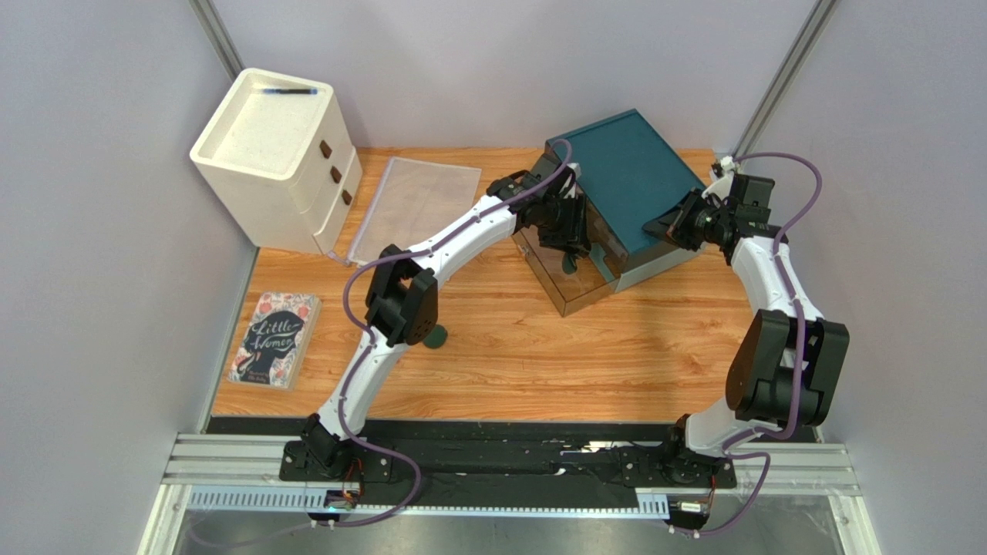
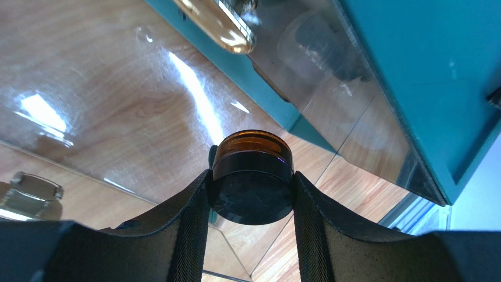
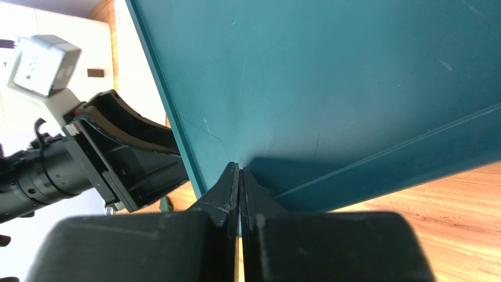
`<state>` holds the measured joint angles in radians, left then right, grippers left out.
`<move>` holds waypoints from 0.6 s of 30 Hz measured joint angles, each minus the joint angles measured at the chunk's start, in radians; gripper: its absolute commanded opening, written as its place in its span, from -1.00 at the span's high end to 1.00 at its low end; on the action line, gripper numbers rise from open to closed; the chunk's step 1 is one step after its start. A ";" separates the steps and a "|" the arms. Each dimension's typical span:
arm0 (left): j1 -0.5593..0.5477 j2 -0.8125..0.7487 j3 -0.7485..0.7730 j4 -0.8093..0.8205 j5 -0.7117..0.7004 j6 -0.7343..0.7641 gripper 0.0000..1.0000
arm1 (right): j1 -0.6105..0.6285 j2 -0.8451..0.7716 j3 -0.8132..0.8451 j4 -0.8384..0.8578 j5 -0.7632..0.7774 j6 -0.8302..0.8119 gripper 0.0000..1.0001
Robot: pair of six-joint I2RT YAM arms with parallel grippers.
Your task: Organize the makeup
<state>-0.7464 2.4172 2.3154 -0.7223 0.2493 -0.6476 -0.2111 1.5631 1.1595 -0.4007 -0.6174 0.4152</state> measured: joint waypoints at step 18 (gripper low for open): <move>0.000 0.001 -0.028 0.001 0.012 0.010 -0.47 | 0.000 0.007 0.006 -0.004 -0.004 0.000 1.00</move>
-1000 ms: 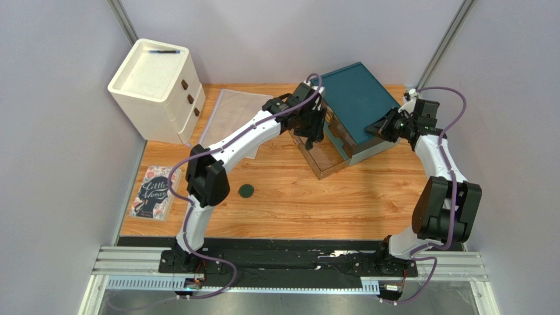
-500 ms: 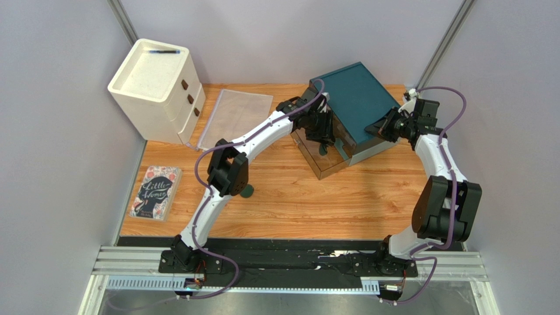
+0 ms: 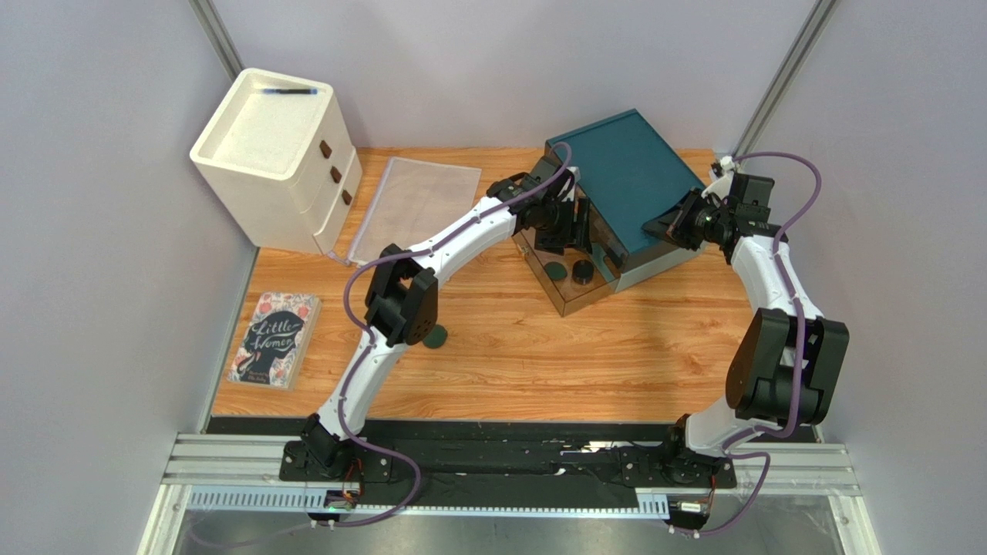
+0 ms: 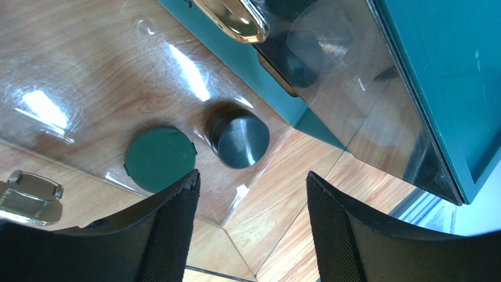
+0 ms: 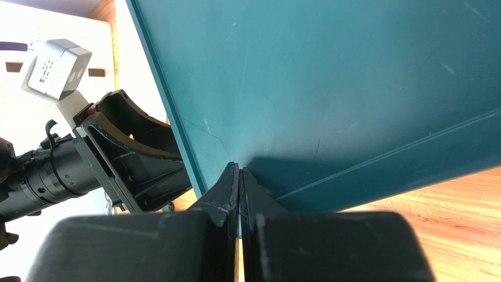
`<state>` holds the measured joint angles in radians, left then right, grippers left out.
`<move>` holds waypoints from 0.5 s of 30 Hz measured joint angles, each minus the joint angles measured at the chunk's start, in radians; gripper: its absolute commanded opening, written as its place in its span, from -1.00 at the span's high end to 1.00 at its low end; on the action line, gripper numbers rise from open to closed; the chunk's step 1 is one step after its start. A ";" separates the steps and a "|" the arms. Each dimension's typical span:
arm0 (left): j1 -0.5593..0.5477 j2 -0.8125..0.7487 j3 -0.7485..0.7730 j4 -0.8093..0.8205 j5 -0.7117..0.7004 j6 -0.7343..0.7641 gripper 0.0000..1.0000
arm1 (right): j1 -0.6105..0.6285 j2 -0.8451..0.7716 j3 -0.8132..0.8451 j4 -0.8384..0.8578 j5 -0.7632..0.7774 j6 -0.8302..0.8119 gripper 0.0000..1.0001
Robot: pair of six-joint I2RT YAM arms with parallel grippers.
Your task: Organize the makeup
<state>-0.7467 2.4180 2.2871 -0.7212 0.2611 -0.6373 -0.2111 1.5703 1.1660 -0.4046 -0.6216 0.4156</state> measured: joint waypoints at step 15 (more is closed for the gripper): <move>0.019 -0.247 -0.218 -0.030 -0.098 0.068 -0.56 | 0.000 0.000 -0.001 0.002 -0.001 0.003 1.00</move>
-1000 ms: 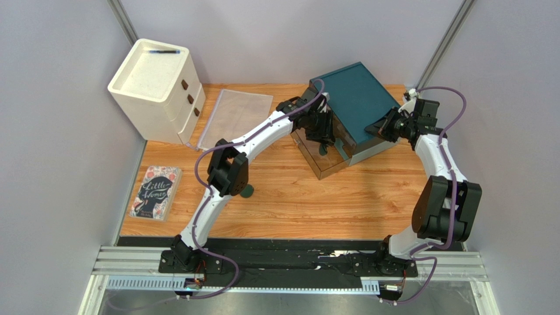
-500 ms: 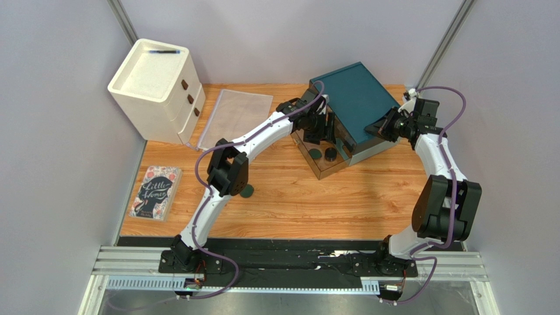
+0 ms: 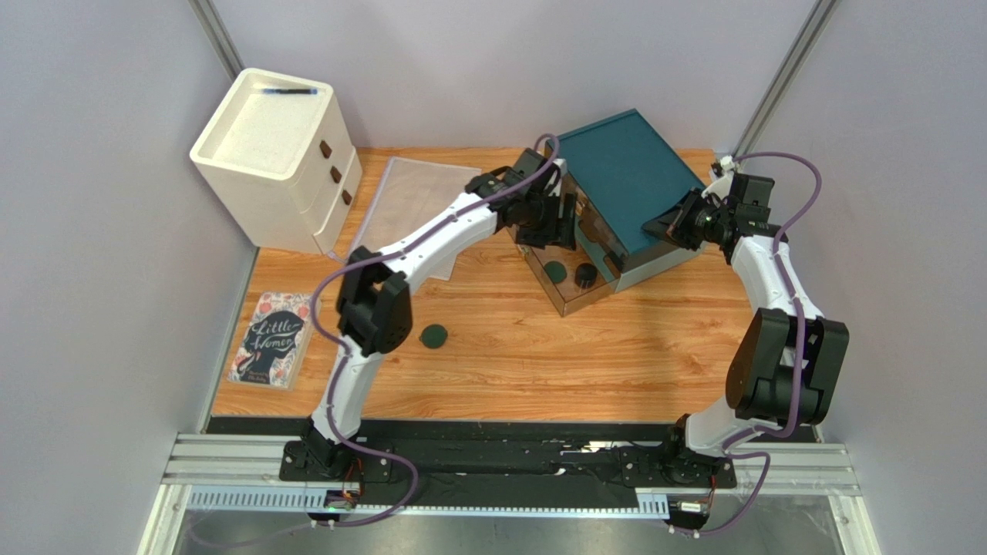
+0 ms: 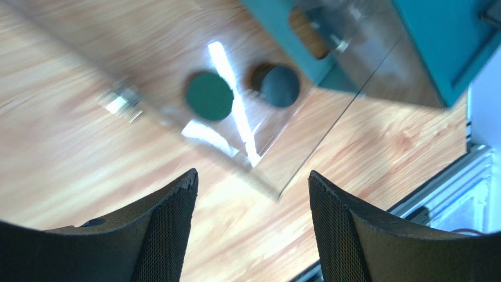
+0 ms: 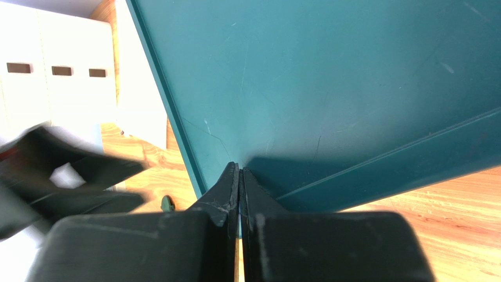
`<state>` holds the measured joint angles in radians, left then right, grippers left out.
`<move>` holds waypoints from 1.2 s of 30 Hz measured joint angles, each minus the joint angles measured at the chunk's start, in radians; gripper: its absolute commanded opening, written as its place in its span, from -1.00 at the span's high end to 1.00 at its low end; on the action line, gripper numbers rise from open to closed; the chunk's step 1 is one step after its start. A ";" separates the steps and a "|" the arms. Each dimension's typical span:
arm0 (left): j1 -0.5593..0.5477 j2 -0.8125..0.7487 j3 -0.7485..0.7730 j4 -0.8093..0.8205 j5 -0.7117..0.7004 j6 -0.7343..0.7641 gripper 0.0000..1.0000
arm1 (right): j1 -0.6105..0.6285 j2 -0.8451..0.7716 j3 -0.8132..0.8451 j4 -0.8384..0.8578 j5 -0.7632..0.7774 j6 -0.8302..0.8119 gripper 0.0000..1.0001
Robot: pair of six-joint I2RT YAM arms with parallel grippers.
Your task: Organize the makeup
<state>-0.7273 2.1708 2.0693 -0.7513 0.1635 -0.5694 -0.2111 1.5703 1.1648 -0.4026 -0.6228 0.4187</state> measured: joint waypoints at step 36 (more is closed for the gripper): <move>0.140 -0.347 -0.905 -0.067 -0.236 -0.153 -0.13 | 0.001 0.009 0.000 0.008 -0.012 0.003 1.00</move>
<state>-0.5873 1.8240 1.1641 -0.8181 -0.0723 -0.7223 -0.2100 1.5795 1.1652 -0.3946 -0.6346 0.4221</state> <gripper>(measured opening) 0.823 0.003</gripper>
